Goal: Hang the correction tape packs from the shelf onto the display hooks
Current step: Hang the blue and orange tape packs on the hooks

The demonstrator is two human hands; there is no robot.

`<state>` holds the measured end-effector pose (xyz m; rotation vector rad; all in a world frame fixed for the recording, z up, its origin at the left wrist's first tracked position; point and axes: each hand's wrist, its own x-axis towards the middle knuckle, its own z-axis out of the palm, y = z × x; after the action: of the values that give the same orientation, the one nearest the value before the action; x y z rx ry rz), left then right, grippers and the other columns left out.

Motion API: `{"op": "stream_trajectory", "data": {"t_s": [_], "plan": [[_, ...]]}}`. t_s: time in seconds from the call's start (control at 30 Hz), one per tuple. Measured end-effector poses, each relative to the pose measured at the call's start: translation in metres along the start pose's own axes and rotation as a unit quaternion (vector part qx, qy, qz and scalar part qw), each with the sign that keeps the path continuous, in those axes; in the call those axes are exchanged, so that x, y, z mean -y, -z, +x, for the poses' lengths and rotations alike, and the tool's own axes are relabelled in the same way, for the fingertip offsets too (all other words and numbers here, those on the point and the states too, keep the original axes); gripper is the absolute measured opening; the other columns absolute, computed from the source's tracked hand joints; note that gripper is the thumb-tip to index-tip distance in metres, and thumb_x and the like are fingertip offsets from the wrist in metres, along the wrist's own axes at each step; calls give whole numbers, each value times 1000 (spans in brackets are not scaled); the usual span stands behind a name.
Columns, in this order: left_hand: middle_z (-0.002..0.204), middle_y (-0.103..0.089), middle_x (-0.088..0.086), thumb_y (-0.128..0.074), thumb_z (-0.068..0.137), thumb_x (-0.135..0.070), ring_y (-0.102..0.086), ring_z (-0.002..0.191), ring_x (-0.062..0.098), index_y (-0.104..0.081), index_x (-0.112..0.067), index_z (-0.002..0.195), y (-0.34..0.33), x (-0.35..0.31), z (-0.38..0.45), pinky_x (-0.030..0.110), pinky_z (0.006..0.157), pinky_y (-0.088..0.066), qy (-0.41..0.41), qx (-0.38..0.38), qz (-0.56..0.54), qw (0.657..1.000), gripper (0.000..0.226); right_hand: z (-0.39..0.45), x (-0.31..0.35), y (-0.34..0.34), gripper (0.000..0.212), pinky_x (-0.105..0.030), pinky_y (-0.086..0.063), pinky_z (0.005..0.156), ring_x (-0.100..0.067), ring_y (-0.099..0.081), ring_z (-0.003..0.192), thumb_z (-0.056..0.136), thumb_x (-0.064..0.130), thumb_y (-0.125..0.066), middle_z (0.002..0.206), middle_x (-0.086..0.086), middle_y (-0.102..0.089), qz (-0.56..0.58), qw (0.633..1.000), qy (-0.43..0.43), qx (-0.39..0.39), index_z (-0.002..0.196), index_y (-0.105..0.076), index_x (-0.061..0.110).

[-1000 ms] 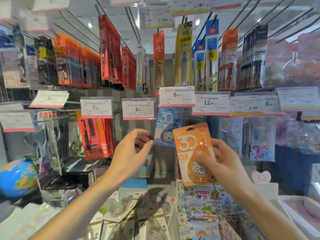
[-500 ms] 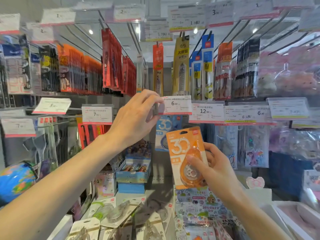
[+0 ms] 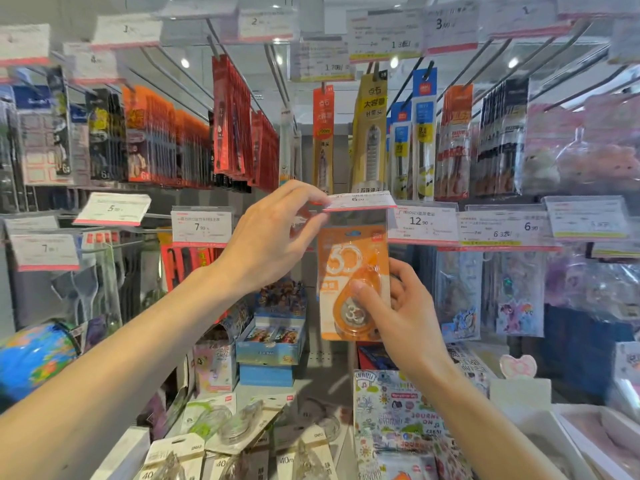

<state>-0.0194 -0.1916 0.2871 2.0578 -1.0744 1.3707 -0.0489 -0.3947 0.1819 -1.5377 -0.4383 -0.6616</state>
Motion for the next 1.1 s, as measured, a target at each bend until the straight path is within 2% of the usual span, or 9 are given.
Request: {"op": "stream_trajectory", "data": {"t_s": [0.17,0.47,0.63,0.7,0.77,0.83,0.9,0.97,1.1], "plan": [[121,-65,-9,-61,102,-26,-65,92,8,-66,-20,120,1,1,-1,34,72,-56,1,2,4,1000,19,8,4,-6,28,-47,-67,79,-11,-80,91,94,36,-75,104,9,-81,-1,999,-7,-34,119,-62,35],[123,-64,-10,-62,102,-23,-65,90,6,-66,-21,121,-3,1,-8,26,71,-56,20,-5,-11,1000,20,14,-5,-6,25,-21,-62,64,0,-78,87,96,36,-73,100,22,-79,-47,998,-8,-41,119,-63,41],[107,-67,-20,-65,98,-25,-64,94,3,-66,-29,115,-25,4,-54,13,74,-52,134,-22,-82,987,18,23,-15,1,33,-11,-56,61,4,-77,81,97,40,-71,90,29,-78,-79,996,-21,-35,128,-61,38],[100,-68,-20,-66,97,-28,-64,92,0,-66,-32,114,-47,5,-75,13,76,-51,192,-11,-112,975,18,27,-19,3,36,-13,-58,61,4,-77,80,95,47,-70,94,20,-81,-108,993,-25,-37,129,-64,36],[102,-69,-20,-66,98,-32,-65,92,-3,-61,-32,125,-72,8,-86,18,80,-53,251,10,-146,957,28,33,-24,4,38,-15,-59,64,2,-77,82,95,53,-66,100,11,-82,-139,989,-36,-28,127,-66,34],[106,-67,-23,-63,100,-40,-63,96,-9,-51,-35,139,-94,12,-88,10,80,-50,292,31,-185,938,42,37,-28,6,40,-15,-57,71,0,-76,91,97,55,-62,111,10,-78,-168,985,-42,-14,131,-64,35],[108,-67,-24,-60,100,-46,-64,95,-9,-42,-40,147,-109,16,-86,6,77,-49,313,35,-228,921,50,37,-31,10,47,-16,-55,82,-1,-71,107,99,54,-60,126,14,-71,-184,982,-31,-12,143,-55,38],[105,-69,-21,-58,101,-46,-66,91,-2,-38,-42,151,-123,24,-84,9,74,-51,323,18,-249,913,54,39,-37,13,51,-21,-57,89,3,-69,109,100,51,-60,127,20,-70,-194,981,-11,-23,149,-46,42],[93,-71,-23,-53,102,-49,-68,82,-2,-34,-49,151,-141,39,-78,13,66,-51,310,-1,-221,925,52,55,-49,9,42,-19,-50,74,0,-67,93,102,61,-47,124,9,-73,-213,977,-20,-10,143,-48,50]]}}
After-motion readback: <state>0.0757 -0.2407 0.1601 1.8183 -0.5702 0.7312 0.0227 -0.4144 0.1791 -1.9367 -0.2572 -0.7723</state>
